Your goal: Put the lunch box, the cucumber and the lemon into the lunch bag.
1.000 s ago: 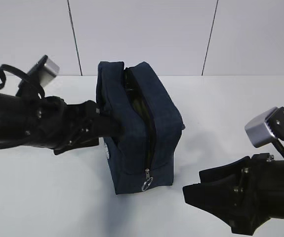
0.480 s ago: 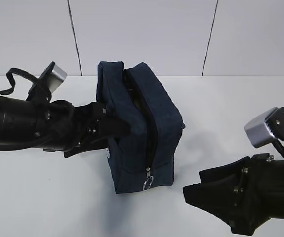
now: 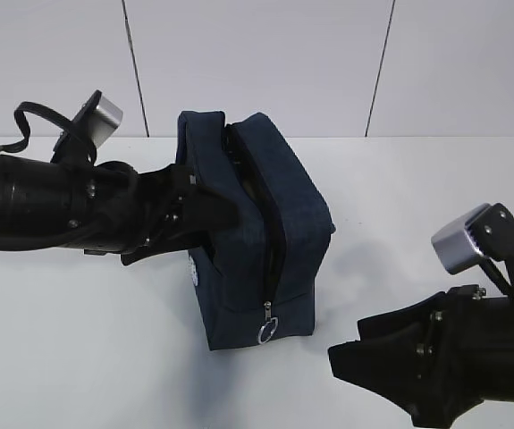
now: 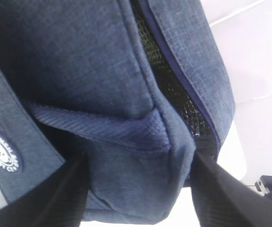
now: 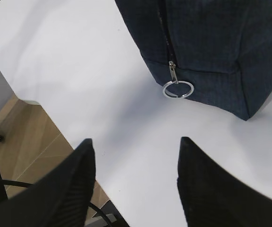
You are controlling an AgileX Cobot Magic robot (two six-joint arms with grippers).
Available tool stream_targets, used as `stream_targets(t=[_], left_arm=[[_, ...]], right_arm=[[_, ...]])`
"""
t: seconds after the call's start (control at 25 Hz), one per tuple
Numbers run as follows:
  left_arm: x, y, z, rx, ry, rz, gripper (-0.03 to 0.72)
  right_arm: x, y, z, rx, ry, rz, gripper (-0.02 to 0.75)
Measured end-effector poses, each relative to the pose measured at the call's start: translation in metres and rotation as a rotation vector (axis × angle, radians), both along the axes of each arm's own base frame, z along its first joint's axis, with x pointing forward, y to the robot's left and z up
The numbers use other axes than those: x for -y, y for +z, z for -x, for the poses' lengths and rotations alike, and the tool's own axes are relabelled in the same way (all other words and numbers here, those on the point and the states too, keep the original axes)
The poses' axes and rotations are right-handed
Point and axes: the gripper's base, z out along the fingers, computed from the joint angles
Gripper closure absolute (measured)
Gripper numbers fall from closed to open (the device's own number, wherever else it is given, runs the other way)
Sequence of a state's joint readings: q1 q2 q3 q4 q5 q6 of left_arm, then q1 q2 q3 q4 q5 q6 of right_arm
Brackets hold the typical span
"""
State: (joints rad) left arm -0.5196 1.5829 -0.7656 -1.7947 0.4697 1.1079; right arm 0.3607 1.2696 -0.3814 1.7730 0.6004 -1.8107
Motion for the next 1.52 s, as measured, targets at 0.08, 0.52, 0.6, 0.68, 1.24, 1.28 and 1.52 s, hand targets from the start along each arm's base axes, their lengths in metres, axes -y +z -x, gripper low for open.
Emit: stream_targets(t=[0.08, 0.52, 0.6, 0.68, 1.24, 1.28, 1.52], left_arm=[[0.000, 0.000, 0.000, 0.000, 0.000, 0.000, 0.225], [0.001, 0.000, 0.001, 0.004, -0.016, 0.001, 0.326], [0.001, 0.000, 0.001, 0.006, -0.026, 0.000, 0.326], [0.001, 0.001, 0.002, 0.006, -0.030, 0.002, 0.326], [0.004, 0.001, 0.005, 0.021, -0.079, 0.007, 0.328], [0.006, 0.001, 0.006, 0.024, -0.087, 0.001, 0.328], [0.012, -0.002, 0.010, 0.041, -0.085, -0.047, 0.328]], right_arm=[[0.000, 0.000, 0.000, 0.000, 0.000, 0.000, 0.311], [0.000, 0.000, 0.000, 0.009, 0.006, 0.005, 0.311], [0.000, 0.000, 0.000, 0.009, 0.006, 0.005, 0.311], [0.000, 0.000, 0.000, 0.009, 0.006, 0.005, 0.311], [-0.001, -0.004, -0.001, -0.005, 0.010, 0.011, 0.312], [-0.001, -0.004, -0.001, -0.008, 0.011, 0.013, 0.312], [-0.001, -0.006, -0.001, -0.016, 0.015, 0.011, 0.312]])
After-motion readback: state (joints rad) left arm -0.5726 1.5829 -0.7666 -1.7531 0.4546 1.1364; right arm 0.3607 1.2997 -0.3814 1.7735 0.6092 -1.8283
